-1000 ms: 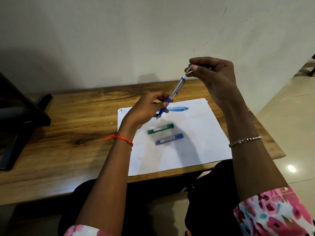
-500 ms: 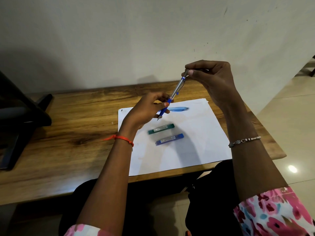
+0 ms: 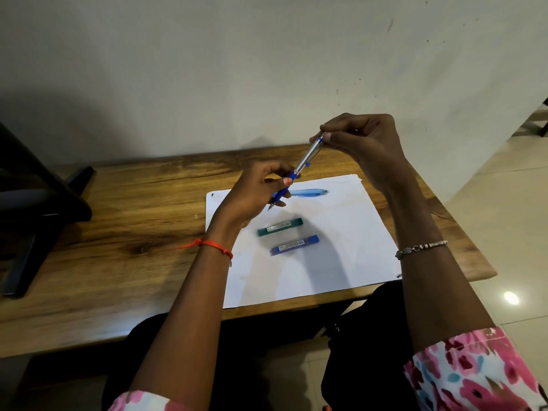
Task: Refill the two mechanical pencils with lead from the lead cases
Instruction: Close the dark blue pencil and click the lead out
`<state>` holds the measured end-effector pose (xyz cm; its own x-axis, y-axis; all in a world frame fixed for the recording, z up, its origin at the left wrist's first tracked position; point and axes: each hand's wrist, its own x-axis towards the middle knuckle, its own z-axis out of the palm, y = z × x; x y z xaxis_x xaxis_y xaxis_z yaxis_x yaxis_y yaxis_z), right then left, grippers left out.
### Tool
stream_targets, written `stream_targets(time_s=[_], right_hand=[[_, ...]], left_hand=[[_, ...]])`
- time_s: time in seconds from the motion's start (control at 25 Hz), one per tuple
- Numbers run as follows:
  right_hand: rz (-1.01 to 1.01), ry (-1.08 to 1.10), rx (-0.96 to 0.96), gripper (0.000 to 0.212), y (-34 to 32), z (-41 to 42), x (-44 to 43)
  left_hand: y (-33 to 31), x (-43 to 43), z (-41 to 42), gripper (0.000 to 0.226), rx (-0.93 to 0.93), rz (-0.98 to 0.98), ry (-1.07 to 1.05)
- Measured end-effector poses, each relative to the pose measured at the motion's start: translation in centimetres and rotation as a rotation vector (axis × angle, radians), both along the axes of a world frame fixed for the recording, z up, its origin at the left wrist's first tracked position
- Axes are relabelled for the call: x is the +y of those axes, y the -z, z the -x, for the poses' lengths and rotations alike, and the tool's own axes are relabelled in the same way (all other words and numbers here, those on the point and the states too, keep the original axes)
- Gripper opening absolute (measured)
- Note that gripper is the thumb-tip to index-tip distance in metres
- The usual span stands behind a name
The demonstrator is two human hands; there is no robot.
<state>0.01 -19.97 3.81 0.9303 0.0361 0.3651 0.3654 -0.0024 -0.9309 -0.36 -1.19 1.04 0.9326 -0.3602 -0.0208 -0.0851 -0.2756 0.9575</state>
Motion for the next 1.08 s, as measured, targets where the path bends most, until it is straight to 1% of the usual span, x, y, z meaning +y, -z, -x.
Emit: stream_targets(time_s=[0.08, 0.16, 0.24, 0.32, 0.4, 0.44, 0.48, 0.6, 0.68, 0.8, 0.92, 1.08], right_hand=[[-0.081, -0.048, 0.019, 0.018, 0.0, 0.0, 0.1], [-0.215, -0.115, 0.042, 0.017, -0.1, 0.0, 0.7], [-0.311, -0.153, 0.088, 0.018, -0.1, 0.1, 1.4], [-0.272, -0.18, 0.154, 0.024, -0.1, 0.0, 2.2], [-0.197, -0.227, 0.242, 0.037, -0.3, 0.1, 3.1], [-0.209, -0.242, 0.277, 0.041, -0.5, 0.2, 3.6], [-0.264, -0.247, 0.297, 0.044, -0.7, 0.3, 3.9], [-0.554, -0.247, 0.307, 0.05, -1.5, 0.0, 4.1], [-0.677, -0.224, 0.331, 0.059, -2.1, -0.1, 3.6], [-0.679, -0.195, 0.353, 0.065, -3.2, -0.2, 2.8], [-0.668, -0.188, 0.32, 0.061, -4.9, -0.3, 2.1], [-0.765, -0.183, 0.226, 0.054, -7.8, -0.6, 1.6]], left_hand=[[-0.3, 0.0, 0.1, 0.016, 0.006, 0.031, 0.008], [-0.6, -0.2, 0.4, 0.016, 0.034, 0.079, 0.028], [-0.9, -0.5, 0.5, 0.016, 0.077, 0.152, 0.048], [-1.1, -0.8, 0.7, 0.018, 0.115, 0.228, 0.046], [-1.0, -1.2, 0.9, 0.016, 0.144, 0.284, 0.038], [-0.9, -1.4, 1.0, 0.015, 0.16, 0.316, 0.037], [-0.8, -1.6, 1.1, 0.014, 0.181, 0.348, 0.039], [-0.4, -1.7, 1.3, 0.014, 0.264, 0.375, 0.052], [-0.2, -1.6, 1.3, 0.015, 0.311, 0.367, 0.056], [-0.2, -1.7, 1.4, 0.016, 0.381, 0.416, 0.044], [-0.8, -1.7, 1.4, 0.021, 0.45, 0.547, 0.023], [-1.5, -1.6, 1.5, 0.024, 0.471, 0.661, 0.04]])
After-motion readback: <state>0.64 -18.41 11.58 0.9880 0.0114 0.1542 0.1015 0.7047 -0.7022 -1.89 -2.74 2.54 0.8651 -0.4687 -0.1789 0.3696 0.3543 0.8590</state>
